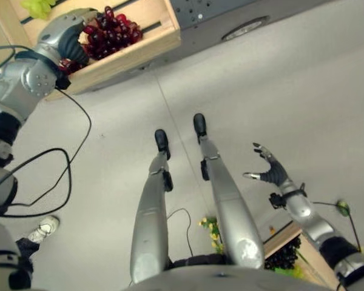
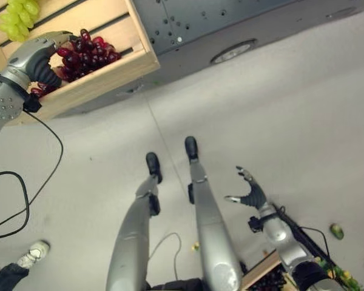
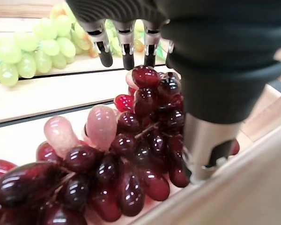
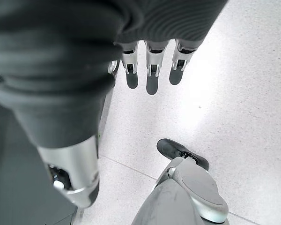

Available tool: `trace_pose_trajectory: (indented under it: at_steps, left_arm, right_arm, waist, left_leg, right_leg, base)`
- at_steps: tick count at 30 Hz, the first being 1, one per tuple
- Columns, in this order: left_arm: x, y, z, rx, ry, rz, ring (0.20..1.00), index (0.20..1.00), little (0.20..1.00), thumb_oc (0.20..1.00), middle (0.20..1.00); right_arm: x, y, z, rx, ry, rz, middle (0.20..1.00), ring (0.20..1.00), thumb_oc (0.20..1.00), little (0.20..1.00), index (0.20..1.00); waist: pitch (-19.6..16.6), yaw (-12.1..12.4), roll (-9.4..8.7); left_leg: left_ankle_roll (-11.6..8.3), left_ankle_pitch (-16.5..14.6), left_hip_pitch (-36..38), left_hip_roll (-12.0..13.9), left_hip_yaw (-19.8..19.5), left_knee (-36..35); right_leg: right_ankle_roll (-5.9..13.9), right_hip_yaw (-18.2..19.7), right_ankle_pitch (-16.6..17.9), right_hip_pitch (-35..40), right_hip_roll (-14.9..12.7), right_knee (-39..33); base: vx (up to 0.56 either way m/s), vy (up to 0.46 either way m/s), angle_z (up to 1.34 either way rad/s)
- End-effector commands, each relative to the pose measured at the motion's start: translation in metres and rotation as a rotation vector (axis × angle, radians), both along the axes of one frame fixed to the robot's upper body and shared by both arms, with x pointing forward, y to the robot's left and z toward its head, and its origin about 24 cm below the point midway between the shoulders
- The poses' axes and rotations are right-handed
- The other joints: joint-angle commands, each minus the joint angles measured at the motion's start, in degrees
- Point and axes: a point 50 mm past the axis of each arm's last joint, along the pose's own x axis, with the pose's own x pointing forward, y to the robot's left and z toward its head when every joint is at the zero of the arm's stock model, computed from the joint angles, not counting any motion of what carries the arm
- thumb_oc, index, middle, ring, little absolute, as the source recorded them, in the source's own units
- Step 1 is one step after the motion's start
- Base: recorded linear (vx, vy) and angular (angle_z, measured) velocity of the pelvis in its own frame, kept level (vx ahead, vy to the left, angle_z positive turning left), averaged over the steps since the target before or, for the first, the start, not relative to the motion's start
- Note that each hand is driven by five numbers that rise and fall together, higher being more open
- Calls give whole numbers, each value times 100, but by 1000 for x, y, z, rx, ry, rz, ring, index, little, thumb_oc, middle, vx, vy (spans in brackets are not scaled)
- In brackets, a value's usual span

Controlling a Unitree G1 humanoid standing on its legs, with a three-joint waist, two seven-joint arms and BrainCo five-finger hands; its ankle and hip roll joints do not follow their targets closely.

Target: Pick up the fruits from the basket on one side to the basket on the other side

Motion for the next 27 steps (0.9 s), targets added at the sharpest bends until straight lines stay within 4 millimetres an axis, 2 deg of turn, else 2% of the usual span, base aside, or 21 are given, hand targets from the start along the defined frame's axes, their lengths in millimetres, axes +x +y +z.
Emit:
trace_pose_trajectory:
  at_steps: [1, 9, 10, 11, 12, 17, 22, 27]
  left_arm:
    - [3, 12, -33, 17, 80, 65, 1000, 1000, 1000, 1000, 1000]
    - [0, 6, -18, 138, 190, 34, 1000, 1000, 1000, 1000, 1000]
    - [-2, 5, -20, 190, 237, 22, 1000, 1000, 1000, 1000, 1000]
    - [-2, 4, -15, 191, 224, 23, 1000, 1000, 1000, 1000, 1000]
    - [-6, 0, -12, 243, 260, -2, 1000, 1000, 1000, 1000, 1000]
    - [-10, 2, 9, 222, 259, -2, 1000, 1000, 1000, 1000, 1000]
    - [-10, 9, 14, 210, 286, 27, 1000, 1000, 1000, 1000, 1000]
    - [-5, 5, 15, 234, 282, 35, 1000, 1000, 1000, 1000, 1000]
  right_arm:
    - [-8, 5, 3, 43, -29, 31, 1000, 1000, 1000, 1000, 1000]
    - [-12, 5, -5, 32, 30, 58, 1000, 1000, 1000, 1000, 1000]
    - [-16, 5, -8, 27, 51, 68, 1000, 1000, 1000, 1000, 1000]
    - [-13, 5, -6, 28, 37, 68, 1000, 1000, 1000, 1000, 1000]
    - [-20, 5, -12, 22, 75, 77, 1000, 1000, 1000, 1000, 1000]
    - [-27, 8, -23, 12, 132, 103, 1000, 1000, 1000, 1000, 1000]
    - [-30, 12, -27, 12, 156, 136, 1000, 1000, 1000, 1000, 1000]
    - [-28, 16, -25, -6, 147, 170, 1000, 1000, 1000, 1000, 1000]
  waist:
    - [-88, -118, -221]
    - [-88, -109, -139]
    - [-88, -105, -89]
    - [-88, -108, -118]
    - [-88, -74, -54]
    - [-88, -9, 52]
    - [-88, 15, 137]
    - [-88, -8, 175]
  left_leg:
    - [76, -328, -4, -23, 84, -54]
    - [57, -279, 98, -22, 93, -294]
    - [53, -484, 281, -11, 49, -298]
    - [62, -278, 114, -17, 121, -323]
    - [61, -489, 326, -9, 87, -324]
    - [54, -488, 412, -6, 139, -352]
    - [26, -458, 500, -8, 150, -424]
    - [13, -477, 460, 6, 161, -350]
  right_leg:
    - [740, 85, -478, 43, -93, 177]
    - [792, 112, -383, 88, -91, -31]
    - [829, 118, -561, 257, -75, -17]
    - [802, 127, -362, 95, -88, -67]
    - [839, 147, -532, 278, -64, -81]
    - [859, 193, -499, 336, -47, -134]
    - [869, 217, -532, 370, -30, -120]
    - [867, 210, -578, 323, -38, -23]
  base:
    - [39, -26, -8]
    - [45, 3, -8]
    - [21, 19, -11]
    - [111, 66, -12]
    - [0, 0, 0]
    - [26, 14, 6]
    - [-2, 3, -6]
    - [-8, -19, -5]
